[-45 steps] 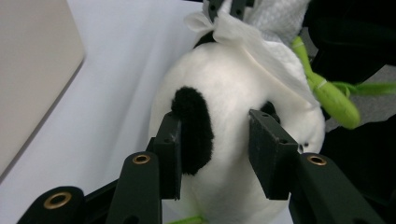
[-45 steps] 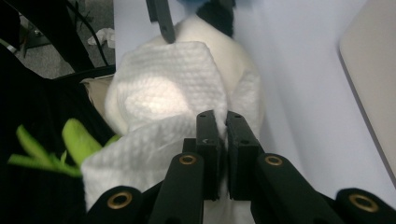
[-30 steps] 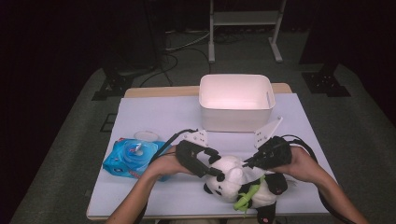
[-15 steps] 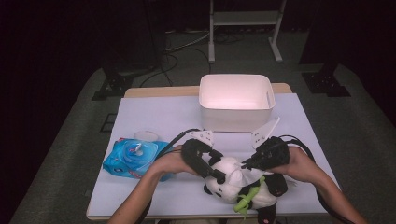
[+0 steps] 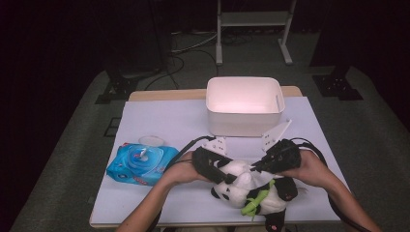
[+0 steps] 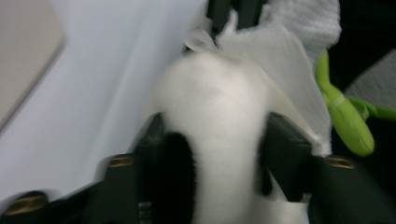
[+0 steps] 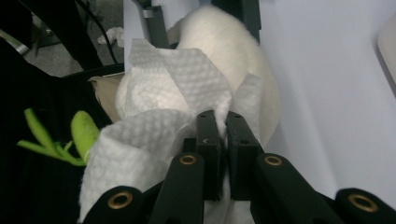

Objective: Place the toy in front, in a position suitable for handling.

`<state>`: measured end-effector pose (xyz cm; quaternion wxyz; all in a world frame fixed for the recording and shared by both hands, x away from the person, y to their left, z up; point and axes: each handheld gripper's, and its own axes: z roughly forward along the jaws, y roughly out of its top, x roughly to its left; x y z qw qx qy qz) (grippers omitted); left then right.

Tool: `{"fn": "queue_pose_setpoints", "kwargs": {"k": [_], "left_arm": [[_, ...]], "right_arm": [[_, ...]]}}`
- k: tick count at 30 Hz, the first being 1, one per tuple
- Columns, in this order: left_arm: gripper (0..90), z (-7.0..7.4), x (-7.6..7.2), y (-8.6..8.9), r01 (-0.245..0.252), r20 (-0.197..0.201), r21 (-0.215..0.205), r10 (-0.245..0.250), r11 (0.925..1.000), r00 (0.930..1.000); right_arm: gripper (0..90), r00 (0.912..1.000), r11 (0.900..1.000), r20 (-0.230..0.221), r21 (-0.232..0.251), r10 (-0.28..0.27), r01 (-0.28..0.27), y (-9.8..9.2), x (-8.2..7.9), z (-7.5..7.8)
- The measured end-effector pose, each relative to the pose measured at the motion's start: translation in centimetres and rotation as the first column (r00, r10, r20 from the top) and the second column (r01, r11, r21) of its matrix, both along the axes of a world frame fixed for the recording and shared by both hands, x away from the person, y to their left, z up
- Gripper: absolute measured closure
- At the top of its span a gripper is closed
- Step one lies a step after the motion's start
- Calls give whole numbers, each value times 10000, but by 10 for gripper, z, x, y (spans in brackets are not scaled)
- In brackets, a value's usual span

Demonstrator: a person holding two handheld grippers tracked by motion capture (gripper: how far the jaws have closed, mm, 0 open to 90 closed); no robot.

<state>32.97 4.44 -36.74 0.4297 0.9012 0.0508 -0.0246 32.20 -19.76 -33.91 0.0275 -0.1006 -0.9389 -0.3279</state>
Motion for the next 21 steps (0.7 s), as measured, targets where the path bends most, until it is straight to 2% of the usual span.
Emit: {"fn": "queue_pose_setpoints", "kwargs": {"k": [1,4,5,7,8,10,13,15,18,21], "left_arm": [[505,1,1,0,-35,174,81,34,10000,9998],[495,3,-1,0,166,276,322,-174,9993,9995],[493,3,-2,1,215,192,365,-223,9991,9996],[464,2,-2,4,423,149,225,-426,9989,9990],[435,1,-2,6,659,-24,92,-659,9978,9978],[352,0,-2,5,753,-57,64,-752,9971,9972],[199,0,-5,-2,819,35,374,-821,9959,9966],[158,1,-5,-6,791,96,514,-797,9955,9968],[96,-3,-6,-13,804,-41,576,-803,9951,9968],[117,-4,-5,-15,770,-30,507,-770,9957,9970]], "right_arm": [[846,10000,10000,23,28,-16,16,0,1,2],[846,10000,9999,30,-91,61,-60,5,6,6],[846,9999,9998,-1,-144,112,-112,7,7,5],[845,9995,9993,-36,-222,306,-307,12,7,5],[845,9992,9990,-54,-225,393,-394,13,6,5],[845,9987,9985,-127,-195,503,-506,14,3,4],[845,9986,9984,7,-203,525,-525,15,-1,1],[845,9989,9988,13,-167,469,-469,14,-3,0],[845,9987,9987,-33,-35,516,-517,13,-4,-1],[845,9986,9986,104,-126,517,-516,13,-5,-1]]}}
